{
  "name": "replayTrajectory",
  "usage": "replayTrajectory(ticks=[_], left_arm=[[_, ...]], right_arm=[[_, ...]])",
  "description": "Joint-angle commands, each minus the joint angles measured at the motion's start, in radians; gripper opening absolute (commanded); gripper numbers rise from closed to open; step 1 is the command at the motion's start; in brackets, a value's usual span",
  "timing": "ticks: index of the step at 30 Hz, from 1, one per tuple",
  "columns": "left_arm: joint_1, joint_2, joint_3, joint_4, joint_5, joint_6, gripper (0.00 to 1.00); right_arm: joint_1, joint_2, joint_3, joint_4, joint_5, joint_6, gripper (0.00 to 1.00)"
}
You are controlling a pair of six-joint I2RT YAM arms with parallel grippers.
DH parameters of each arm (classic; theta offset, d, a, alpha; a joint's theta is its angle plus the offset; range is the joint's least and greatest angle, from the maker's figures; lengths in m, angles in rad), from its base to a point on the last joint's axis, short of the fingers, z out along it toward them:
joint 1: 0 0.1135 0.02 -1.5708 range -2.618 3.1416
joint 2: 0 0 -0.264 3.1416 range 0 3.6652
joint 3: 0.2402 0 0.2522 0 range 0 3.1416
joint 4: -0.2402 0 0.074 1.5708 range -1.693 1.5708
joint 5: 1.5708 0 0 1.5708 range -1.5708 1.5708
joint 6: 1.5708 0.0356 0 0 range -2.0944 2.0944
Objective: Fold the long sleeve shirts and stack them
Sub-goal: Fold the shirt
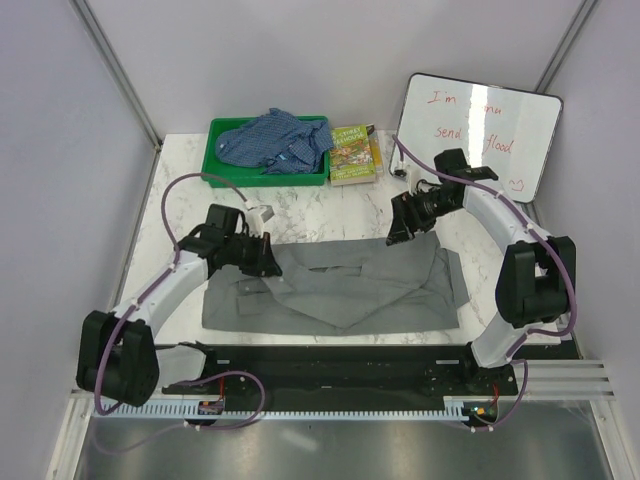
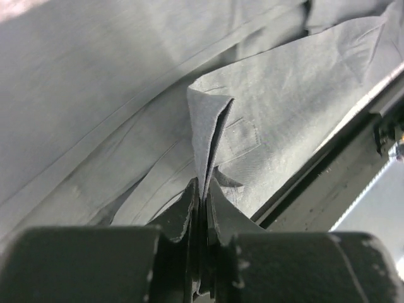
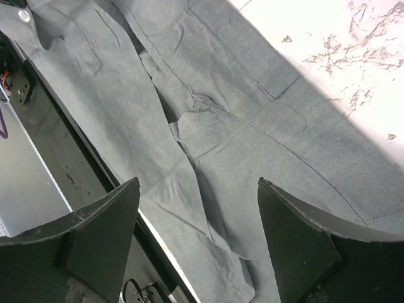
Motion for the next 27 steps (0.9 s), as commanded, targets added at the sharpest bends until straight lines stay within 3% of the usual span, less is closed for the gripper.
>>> replayTrajectory(ticks=[1,6,10,18,22,27], left_arm=[[0.054,-0.134,-0.083,0.107,-0.018,-0.078,0.12],[0.115,-0.252,-0.168,0.204,0.064,-0.072,0.14],[0.115,-0.326,-0.195,0.241,0.255,0.003,0.11],[0.118,-0.326,-0.192,0.186,-0.03,-0.044,0.12],[0.118,-0.272,-0.163,0.146,-0.166,-0.073,0.25],[0.147,-0.19,-0.136,0.107,-0.22,-0.124,0.32]], right_arm=[[0.003,0.014,0.028,-0.016,-0.002,-0.039,0.82],[0.018,0.017,0.011,-0.019,0.003,-0.052,0.78],[0.021,0.028,-0.022,-0.014,0.009,-0.062,0.75],[0.033,0.042,-0.013,-0.01,0.026,-0.059,0.73],[0.044,0.033,-0.016,-0.013,0.049,-0.059,0.73],[0.058,0.026,-0.021,-0.023,0.076,-0.062,0.73]])
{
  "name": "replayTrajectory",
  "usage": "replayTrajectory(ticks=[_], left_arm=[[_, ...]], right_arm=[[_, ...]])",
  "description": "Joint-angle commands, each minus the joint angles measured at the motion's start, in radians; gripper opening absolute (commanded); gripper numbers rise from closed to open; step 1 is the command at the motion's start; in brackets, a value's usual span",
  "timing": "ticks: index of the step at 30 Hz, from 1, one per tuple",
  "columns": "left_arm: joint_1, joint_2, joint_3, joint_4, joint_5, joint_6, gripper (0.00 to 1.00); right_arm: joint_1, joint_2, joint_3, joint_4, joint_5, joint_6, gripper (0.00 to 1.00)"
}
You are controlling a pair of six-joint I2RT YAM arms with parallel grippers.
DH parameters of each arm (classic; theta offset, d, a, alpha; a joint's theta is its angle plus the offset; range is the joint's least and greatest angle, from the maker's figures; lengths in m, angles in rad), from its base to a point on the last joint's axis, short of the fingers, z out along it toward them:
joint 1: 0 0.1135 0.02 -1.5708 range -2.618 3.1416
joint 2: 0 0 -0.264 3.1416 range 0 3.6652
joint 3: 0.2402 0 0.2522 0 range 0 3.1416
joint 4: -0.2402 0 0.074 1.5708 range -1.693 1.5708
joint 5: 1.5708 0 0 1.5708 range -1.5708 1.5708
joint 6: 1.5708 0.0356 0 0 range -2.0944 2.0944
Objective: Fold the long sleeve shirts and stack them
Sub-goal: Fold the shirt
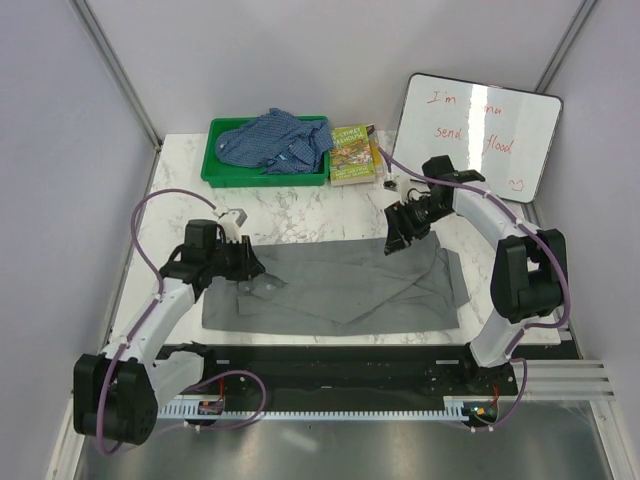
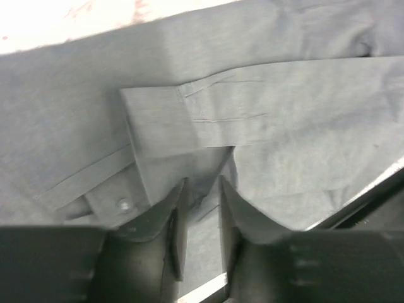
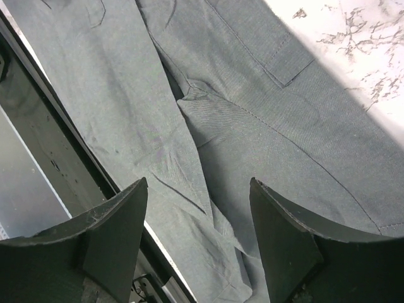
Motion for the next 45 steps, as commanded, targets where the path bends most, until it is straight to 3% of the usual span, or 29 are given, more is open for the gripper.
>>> replayTrajectory(ticks=[1,4,7,12,19,29,34,38,41,45], left_arm=[[0.04,0.07,0.071,-0.076,-0.106,-0.074,0.41],[0.069,0.084,0.136,-0.133,-0.043,-0.063,0.43],[0.05,0.082,0.191,-0.115,0.116,0.074,0.5],[-0.038,0.22,0.329,-0.244,0.063,0.34,0.49],[-0.042,0.504,0.469,-0.463,-0.047,0.621,0.43],[-0.047,0.686,0.496,-0.411,-0.101,0.598,0.41],[-0.076,0.756,0.538,-0.412,-0.058,0.566,0.4],[-0.2,0.754,0.532,-0.464,-0.028,0.561,0.4],[-0.237,0.751,0.538,-0.481,0.046,0.524,0.4],[-0.239,0.736,0.588,-0.5,0.13,0.475,0.4]], right_arm=[[0.017,-0.021,-0.001,-0.011,0.038,-0.024,0.72],[0.039,-0.038,0.003,-0.041,0.094,-0.036,0.7],[0.058,-0.065,-0.009,-0.068,0.145,-0.048,0.62],[0.125,-0.047,-0.088,-0.066,0.257,-0.047,0.49],[0.158,0.083,-0.107,0.009,0.36,-0.005,0.46],[0.147,0.336,0.078,0.1,0.573,-0.028,0.43],[0.083,0.418,0.224,0.104,0.697,-0.082,0.43],[0.015,0.38,0.302,0.025,0.633,-0.11,0.52],[-0.003,0.297,0.353,-0.066,0.543,-0.088,0.56],[-0.003,0.191,0.304,-0.112,0.48,-0.068,0.58]])
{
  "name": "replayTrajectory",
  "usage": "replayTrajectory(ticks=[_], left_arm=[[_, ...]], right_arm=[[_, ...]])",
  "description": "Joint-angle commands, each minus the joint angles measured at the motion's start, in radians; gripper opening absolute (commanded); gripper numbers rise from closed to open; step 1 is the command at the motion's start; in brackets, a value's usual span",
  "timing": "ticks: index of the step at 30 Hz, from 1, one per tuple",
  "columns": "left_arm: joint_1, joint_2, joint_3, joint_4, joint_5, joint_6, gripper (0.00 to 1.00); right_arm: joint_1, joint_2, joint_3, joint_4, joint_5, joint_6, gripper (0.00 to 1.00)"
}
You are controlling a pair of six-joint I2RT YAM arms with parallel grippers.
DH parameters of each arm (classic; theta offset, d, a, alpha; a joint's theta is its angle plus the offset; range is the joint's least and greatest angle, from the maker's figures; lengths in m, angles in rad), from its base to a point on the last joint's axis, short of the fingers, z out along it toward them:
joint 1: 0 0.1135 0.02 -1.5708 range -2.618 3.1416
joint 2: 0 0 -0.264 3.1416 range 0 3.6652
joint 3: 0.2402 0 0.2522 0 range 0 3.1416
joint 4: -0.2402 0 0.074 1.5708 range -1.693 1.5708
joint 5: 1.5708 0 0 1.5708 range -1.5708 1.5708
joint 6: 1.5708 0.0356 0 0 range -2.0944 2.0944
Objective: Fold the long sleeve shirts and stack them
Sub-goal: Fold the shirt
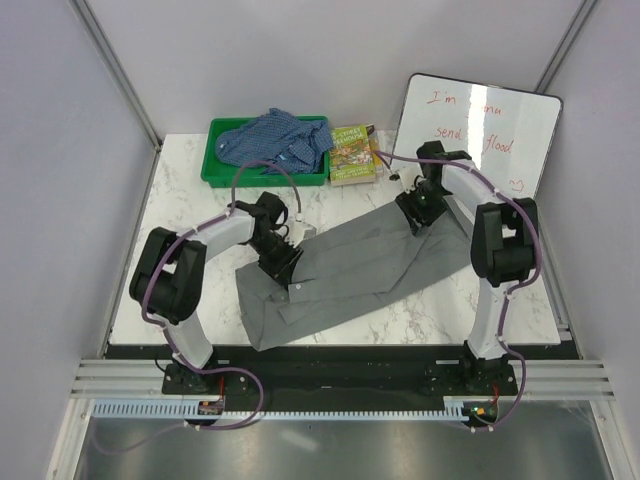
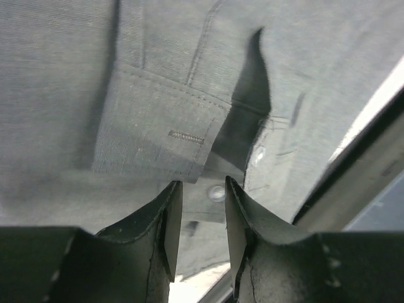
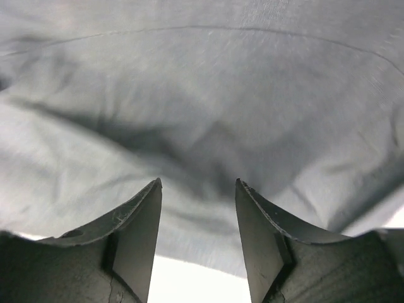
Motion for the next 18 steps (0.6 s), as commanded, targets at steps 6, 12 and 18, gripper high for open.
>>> replayTrajectory(ticks=[6,12,18], left_arm=[[0.01,0.008,0.124,-0.016,-0.09,-0.028,0.39],[-0.033,0.072,0.073,-0.033,-0.184,-0.027,0.38],[-0.082,0.085,0.032,-0.056,-0.089,-0.068,0.35]], right_arm=[[0.02,-0.166,-0.156,-0.04,-0.082,0.003,0.56],[0.026,-0.174,-0.216,-0.016,-0.093,0.021,0.54],[0.034,-0.151,-0.296,0.049,-0.062,0.021,0.54]])
